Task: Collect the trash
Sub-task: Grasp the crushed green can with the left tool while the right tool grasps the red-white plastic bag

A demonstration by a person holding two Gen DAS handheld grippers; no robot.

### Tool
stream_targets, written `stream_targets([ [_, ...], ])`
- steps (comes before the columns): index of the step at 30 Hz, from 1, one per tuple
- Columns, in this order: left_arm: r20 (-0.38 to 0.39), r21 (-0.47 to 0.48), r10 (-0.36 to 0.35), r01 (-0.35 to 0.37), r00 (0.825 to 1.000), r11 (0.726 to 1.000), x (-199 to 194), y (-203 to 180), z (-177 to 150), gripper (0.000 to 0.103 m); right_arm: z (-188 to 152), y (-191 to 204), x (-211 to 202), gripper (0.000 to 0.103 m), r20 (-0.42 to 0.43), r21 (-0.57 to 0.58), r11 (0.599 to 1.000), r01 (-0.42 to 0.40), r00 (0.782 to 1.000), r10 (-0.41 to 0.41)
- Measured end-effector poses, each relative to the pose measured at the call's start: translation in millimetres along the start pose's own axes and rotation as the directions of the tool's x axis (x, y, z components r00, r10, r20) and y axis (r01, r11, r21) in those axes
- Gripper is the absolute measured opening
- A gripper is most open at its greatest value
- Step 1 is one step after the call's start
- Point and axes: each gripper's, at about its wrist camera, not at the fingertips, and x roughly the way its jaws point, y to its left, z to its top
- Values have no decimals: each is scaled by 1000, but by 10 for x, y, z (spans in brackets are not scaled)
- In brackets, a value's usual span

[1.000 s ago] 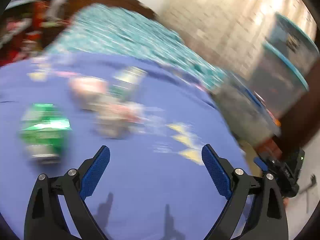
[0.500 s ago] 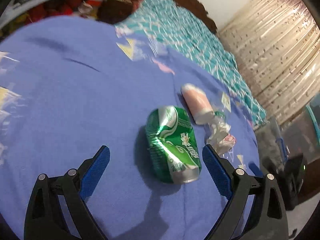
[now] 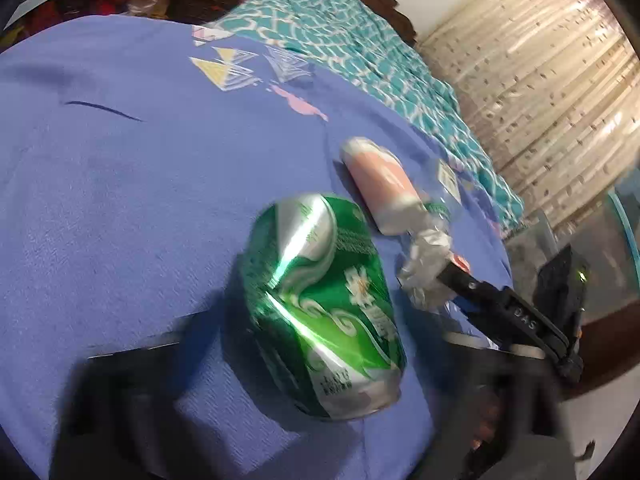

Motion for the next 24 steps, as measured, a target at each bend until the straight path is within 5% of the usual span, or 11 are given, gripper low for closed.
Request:
stream_targets([
  [4, -4, 42, 19, -19, 1000, 999, -70, -104, -107, 45, -191, 116, -202, 41, 12, -28, 999, -18, 1000, 18],
  [9, -37, 86, -39, 42, 999, 995, -250, -229, -424, 41, -617, 197, -564, 41, 8, -60, 997, -42, 999, 43],
  [15, -92, 159, -51, 65, 994, 985, -378, -414, -876, 41, -1116, -6, -1007, 41, 16, -7, 998, -70, 997, 70],
  [24, -72, 333, 36, -10, 997, 943, -550, -797, -1406, 40, -1732, -343, -1639, 41, 83, 98, 988, -116, 991, 108],
])
